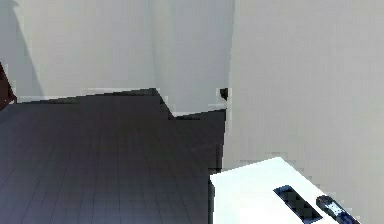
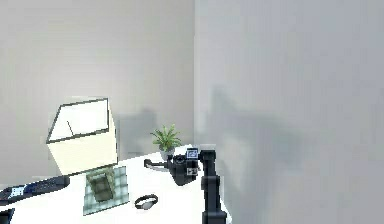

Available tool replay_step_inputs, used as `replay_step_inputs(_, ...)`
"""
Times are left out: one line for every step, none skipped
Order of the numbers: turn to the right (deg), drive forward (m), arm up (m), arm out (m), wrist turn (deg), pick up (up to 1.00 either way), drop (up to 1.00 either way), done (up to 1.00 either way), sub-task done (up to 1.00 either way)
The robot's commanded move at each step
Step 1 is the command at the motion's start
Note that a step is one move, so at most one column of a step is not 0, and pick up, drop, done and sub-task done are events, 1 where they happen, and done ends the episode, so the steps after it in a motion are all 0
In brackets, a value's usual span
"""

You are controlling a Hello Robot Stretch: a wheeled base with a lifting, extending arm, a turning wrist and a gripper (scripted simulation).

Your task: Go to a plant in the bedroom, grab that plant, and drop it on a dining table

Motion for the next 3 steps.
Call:
replay_step_inputs(0.0, 0.0, 0.1, 0.0, 0.0, 0.0, 0.0, 0.0, 0.0)
replay_step_inputs(0.0, 0.0, 0.18, 0.0, 0.0, 0.0, 0.0, 0.0, 0.0)
replay_step_inputs(0.0, 0.0, 0.0, 0.0, -45.0, 0.0, 0.0, 0.0, 0.0)
